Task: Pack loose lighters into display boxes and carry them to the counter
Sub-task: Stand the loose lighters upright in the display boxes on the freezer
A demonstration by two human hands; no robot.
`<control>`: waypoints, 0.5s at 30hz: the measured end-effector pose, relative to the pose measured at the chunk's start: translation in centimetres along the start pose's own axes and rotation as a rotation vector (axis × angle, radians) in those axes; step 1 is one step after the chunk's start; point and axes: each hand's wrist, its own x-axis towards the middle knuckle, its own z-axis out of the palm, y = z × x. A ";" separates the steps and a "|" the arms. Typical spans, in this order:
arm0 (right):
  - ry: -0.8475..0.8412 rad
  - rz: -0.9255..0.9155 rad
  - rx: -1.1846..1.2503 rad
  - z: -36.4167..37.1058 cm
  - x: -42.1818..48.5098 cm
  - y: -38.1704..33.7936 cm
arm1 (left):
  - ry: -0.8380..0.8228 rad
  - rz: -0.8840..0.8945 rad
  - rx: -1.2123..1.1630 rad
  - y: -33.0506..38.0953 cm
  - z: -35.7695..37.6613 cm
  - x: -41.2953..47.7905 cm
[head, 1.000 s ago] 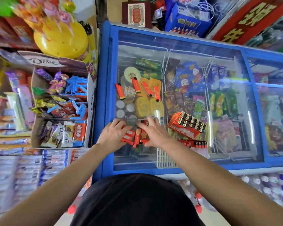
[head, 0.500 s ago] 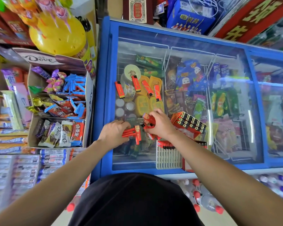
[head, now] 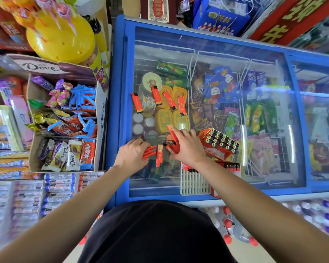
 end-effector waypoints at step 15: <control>0.085 0.101 0.318 -0.1 0.2 0.1 | -0.069 -0.444 -1.118 1.7 -2.8 -0.3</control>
